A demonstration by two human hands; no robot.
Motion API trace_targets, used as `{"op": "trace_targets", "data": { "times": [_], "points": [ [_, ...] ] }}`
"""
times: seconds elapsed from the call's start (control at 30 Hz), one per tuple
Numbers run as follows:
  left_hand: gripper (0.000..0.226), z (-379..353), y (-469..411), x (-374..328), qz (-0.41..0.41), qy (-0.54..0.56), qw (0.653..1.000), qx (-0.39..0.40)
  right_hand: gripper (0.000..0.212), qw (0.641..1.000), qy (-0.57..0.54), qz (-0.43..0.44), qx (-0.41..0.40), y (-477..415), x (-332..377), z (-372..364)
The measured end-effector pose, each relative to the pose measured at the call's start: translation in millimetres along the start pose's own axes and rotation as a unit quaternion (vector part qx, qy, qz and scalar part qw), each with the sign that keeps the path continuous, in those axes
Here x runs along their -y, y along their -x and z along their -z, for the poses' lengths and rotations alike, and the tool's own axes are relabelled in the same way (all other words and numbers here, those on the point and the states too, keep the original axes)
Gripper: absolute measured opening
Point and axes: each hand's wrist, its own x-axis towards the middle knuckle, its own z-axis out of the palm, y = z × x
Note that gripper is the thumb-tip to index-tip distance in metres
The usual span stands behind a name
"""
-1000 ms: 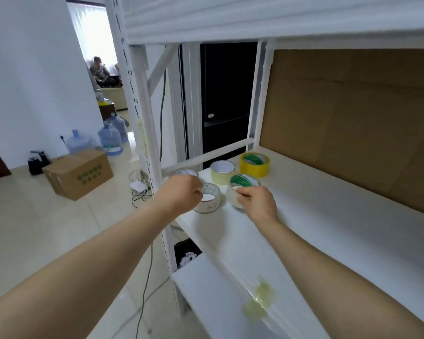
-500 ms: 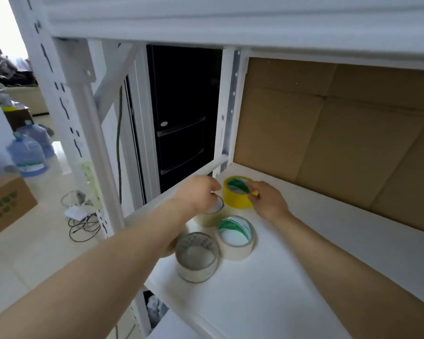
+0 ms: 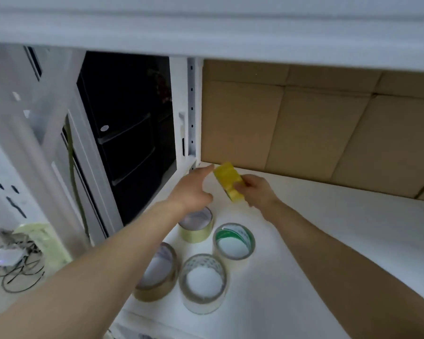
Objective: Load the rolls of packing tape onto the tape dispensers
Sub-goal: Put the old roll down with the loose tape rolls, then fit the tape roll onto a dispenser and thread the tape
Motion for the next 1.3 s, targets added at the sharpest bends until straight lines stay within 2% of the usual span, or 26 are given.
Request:
{"op": "trace_targets", "data": {
  "times": [0.07, 0.13, 0.23, 0.37, 0.5, 0.57, 0.67, 0.77, 0.9, 1.03, 1.1, 1.2, 1.3],
  "points": [
    [0.085, -4.0, -2.1, -22.1, -0.077, -0.024, 0.997, 0.008, 0.008, 0.995, -0.097, -0.032, -0.021, 19.5, 12.7, 27.0],
    [0.085, -12.6, -0.8, -47.6, -0.131, -0.049, 0.990, 0.023, 0.008, 0.989, -0.136, -0.045, -0.029, 41.9, 19.2, 53.5],
    [0.053, -33.1, 6.5, -88.6, -0.170, -0.049, 0.984, 0.001, 0.007, 0.985, -0.155, -0.053, -0.056, 78.6, 15.0, 92.0],
    [0.032, -72.2, 23.5, -157.1, -0.194, -0.012, 0.981, -0.017, 0.017, 0.966, -0.204, -0.044, -0.152, 134.4, -15.3, 152.5],
    [0.022, -125.6, 50.0, -233.5, -0.170, 0.072, 0.983, 0.007, 0.024, 0.941, -0.216, -0.070, -0.252, 209.4, -58.2, 217.6],
    [0.021, -157.7, 66.2, -271.3, -0.178, 0.116, 0.977, 0.038, 0.026, 0.934, -0.217, -0.089, -0.269, 246.6, -84.5, 247.4],
    [0.016, -204.6, 95.2, -324.7, -0.193, 0.167, 0.964, 0.079, 0.041, 0.919, -0.262, -0.093, -0.280, 300.8, -118.9, 287.0],
    [0.016, -250.3, 123.7, -370.1, -0.197, 0.207, 0.949, 0.131, 0.043, 0.903, -0.303, -0.083, -0.292, 355.8, -139.3, 318.2],
    [0.012, -299.1, 155.1, -428.1, -0.196, 0.217, 0.935, 0.202, 0.042, 0.855, -0.368, -0.098, -0.352, 409.7, -165.8, 358.1],
    [0.032, -338.7, 176.0, -491.9, -0.208, 0.207, 0.919, 0.264, 0.038, 0.798, -0.439, -0.088, -0.404, 450.6, -193.3, 404.0],
    [0.023, -359.2, 184.8, -522.8, -0.235, 0.196, 0.907, 0.290, 0.040, 0.773, -0.454, -0.083, -0.435, 468.1, -208.2, 428.2],
    [0.010, -391.0, 194.2, -567.0, -0.275, 0.181, 0.891, 0.312, 0.043, 0.755, -0.455, -0.084, -0.464, 487.0, -234.0, 466.9],
    [0.017, -424.1, 193.7, -611.9, -0.295, 0.174, 0.881, 0.326, 0.041, 0.740, -0.467, -0.084, -0.477, 498.9, -260.1, 511.4]
  ]
}}
